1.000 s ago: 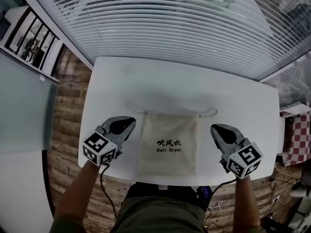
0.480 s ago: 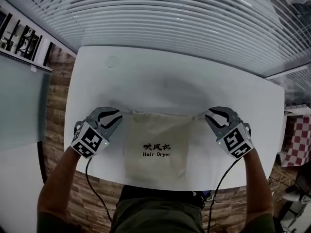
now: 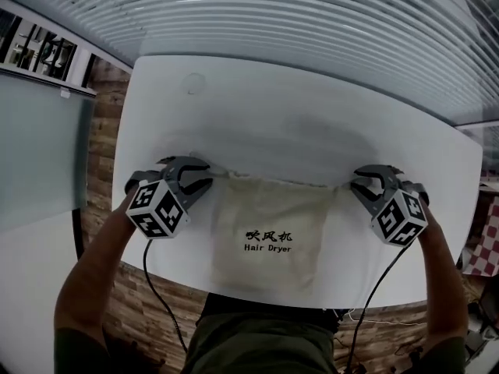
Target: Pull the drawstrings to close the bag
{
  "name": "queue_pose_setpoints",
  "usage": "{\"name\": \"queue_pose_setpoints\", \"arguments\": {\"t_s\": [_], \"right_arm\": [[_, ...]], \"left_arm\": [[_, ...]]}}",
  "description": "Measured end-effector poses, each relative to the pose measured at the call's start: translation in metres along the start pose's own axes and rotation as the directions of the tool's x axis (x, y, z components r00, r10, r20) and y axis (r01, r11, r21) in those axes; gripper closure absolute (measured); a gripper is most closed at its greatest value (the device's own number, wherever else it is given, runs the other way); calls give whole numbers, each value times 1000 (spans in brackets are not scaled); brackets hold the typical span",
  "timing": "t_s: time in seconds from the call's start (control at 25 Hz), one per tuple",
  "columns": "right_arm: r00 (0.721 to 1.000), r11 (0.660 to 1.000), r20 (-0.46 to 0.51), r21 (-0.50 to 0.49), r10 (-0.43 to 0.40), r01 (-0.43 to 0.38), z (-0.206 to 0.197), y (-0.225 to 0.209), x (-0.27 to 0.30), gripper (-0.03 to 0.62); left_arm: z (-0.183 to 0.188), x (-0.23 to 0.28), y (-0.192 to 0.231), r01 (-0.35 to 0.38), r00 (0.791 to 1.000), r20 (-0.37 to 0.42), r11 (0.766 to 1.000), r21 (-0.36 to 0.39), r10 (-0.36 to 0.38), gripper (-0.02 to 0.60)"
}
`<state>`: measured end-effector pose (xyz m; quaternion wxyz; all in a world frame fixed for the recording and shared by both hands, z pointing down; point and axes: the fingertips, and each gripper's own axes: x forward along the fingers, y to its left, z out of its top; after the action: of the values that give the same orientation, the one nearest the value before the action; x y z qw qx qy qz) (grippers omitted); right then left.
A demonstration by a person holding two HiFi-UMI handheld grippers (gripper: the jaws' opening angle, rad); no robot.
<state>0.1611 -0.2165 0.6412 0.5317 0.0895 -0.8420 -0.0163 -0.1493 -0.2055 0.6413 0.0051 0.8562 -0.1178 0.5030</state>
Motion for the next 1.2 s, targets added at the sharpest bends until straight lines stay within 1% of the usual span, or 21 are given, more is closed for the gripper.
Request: {"name": "queue_pose_setpoints", "arguments": {"t_s": [0.08,0.16,0.24,0.32,0.36,0.4,0.44,0.56,0.64,0.72,0.92,1.04,1.2], "right_arm": [[1000,1000,11,14,17,-17,0,0,2,503],[999,998,28,44,40,-41,1,1,3,507],[997,995,40,72,68,-71,1,3,3,543],[996,993,47,85,78,-82,1,4,3,556],[996,993,48,88,78,-82,1,4,4,559],[996,993,47,90,76,-80,1,5,4,566],[996,993,45,92,74,-77,0,6,5,572],[998,995,26,91,49,-51,-1,7,5,577],[1000,998,-4,61,14,-14,-2,7,3,579],[999,999,-30,18,-39,39,-2,5,-3,579],[984,984,-12,-3,-178,178,14,2,-44,579],[966,966,-1,-27,-259,259,31,6,-76,579],[925,924,22,-37,-380,381,53,5,-123,579]], "left_arm": [[-2,0,-1,16,1000,-5,1000,-9,-16,479],[-4,-2,-2,31,1000,-2,999,-35,-31,480],[-4,-1,-3,57,998,-2,997,-58,-57,505],[-4,-1,-4,75,997,-14,995,-67,-77,512],[-4,0,-3,78,996,-25,995,-63,-80,514],[-5,1,-3,75,996,-40,996,-50,-77,529],[-5,2,-3,68,996,-56,997,-29,-70,571],[-7,4,-5,51,994,-100,998,40,-46,572],[-7,2,-7,39,991,-133,994,101,-26,572],[-5,-4,-8,20,988,-155,986,167,6,574],[8,-40,-3,-67,983,-145,959,275,110,574],[20,-71,-4,-124,974,-137,933,337,179,574],[38,-109,-2,-207,956,-108,889,409,273,574]]}}
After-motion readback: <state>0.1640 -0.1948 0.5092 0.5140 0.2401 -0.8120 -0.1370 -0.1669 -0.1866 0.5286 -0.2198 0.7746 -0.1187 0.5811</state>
